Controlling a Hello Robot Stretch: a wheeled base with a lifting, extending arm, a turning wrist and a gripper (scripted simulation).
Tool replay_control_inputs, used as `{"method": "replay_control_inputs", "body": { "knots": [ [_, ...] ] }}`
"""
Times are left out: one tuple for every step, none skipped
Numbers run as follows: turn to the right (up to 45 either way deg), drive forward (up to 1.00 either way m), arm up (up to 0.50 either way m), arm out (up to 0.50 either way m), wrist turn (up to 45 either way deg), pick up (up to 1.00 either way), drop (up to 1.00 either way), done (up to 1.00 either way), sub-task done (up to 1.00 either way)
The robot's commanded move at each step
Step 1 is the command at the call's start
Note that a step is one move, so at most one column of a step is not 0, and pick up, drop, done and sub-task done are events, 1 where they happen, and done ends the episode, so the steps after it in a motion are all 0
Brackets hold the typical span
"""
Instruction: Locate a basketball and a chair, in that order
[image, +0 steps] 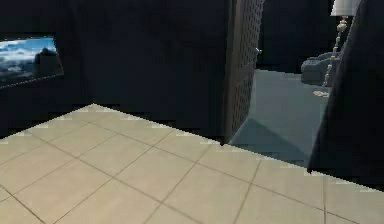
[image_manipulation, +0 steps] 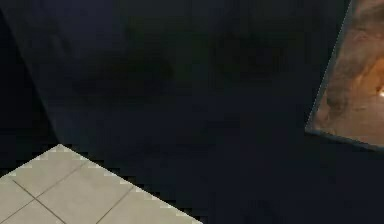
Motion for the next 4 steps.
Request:
{"method": "replay_control_inputs", "body": {
  "knots": [
    [24.0, 0.0, 0.0, 0.0, 0.0, 0.0, 0.0, 0.0, 0.0],
    [0.0, 1.0, 0.0, 0.0, 0.0, 0.0, 0.0, 0.0, 0.0],
    [0.0, 1.0, 0.0, 0.0, 0.0, 0.0, 0.0, 0.0, 0.0],
    [3.0, 0.0, 0.0, 0.0, 0.0, 0.0, 0.0, 0.0, 0.0]
  ]
}}
